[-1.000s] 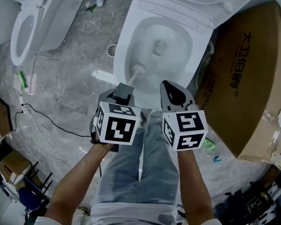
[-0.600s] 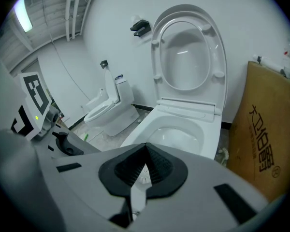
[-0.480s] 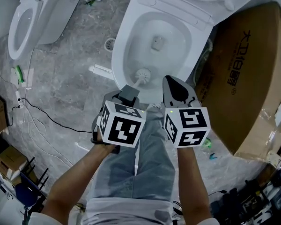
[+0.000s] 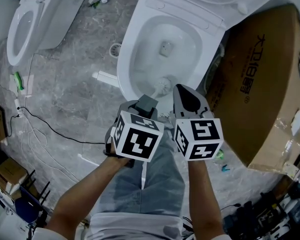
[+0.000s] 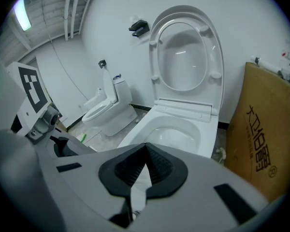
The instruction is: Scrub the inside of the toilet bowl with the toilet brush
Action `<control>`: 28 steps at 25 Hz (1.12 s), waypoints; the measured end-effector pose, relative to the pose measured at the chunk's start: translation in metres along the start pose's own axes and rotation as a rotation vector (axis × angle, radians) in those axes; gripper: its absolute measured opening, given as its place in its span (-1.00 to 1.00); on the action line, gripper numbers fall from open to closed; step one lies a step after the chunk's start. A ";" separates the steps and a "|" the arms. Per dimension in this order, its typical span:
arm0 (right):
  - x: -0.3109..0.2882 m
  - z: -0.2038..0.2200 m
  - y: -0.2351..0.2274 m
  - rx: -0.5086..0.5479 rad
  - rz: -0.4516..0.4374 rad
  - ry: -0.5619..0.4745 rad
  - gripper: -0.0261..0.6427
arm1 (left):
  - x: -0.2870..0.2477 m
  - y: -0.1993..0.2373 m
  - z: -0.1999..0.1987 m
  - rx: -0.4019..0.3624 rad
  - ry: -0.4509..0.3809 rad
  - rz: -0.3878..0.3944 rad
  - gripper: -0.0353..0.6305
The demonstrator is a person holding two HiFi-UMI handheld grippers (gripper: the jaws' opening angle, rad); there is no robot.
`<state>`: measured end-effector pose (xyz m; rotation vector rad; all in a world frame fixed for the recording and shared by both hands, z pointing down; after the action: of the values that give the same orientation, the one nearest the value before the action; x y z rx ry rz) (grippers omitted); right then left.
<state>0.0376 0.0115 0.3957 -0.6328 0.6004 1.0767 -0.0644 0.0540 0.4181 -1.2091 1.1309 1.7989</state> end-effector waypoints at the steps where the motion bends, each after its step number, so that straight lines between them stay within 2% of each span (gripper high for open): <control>1: 0.000 0.000 0.000 -0.001 0.001 0.000 -0.92 | -0.001 -0.003 -0.001 0.001 -0.006 0.009 -0.42; 12: 0.006 0.005 -0.008 -0.014 0.012 -0.012 -0.91 | -0.013 -0.017 -0.012 0.014 -0.068 0.043 -0.42; 19: 0.005 0.011 -0.017 -0.017 0.013 -0.007 -0.91 | -0.014 -0.008 -0.018 0.080 -0.104 0.035 -0.42; 24: 0.001 0.014 -0.020 -0.015 0.006 0.001 -0.92 | -0.025 -0.006 -0.024 0.059 -0.142 0.012 -0.42; 28: -0.003 0.012 -0.023 -0.010 0.002 0.001 -0.91 | -0.034 -0.006 -0.030 0.072 -0.147 0.023 -0.42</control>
<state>0.0594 0.0107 0.4103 -0.6418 0.5973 1.0823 -0.0374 0.0267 0.4425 -1.0092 1.1191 1.8163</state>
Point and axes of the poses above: the fingertips, and each gripper's own axes: x backward along the fingers, y to its left, z out of its underside, the point moved 4 cm from there along x, backward along the fingers, and after that the axes turned 7 degrees about x, right-handed, at the moved point
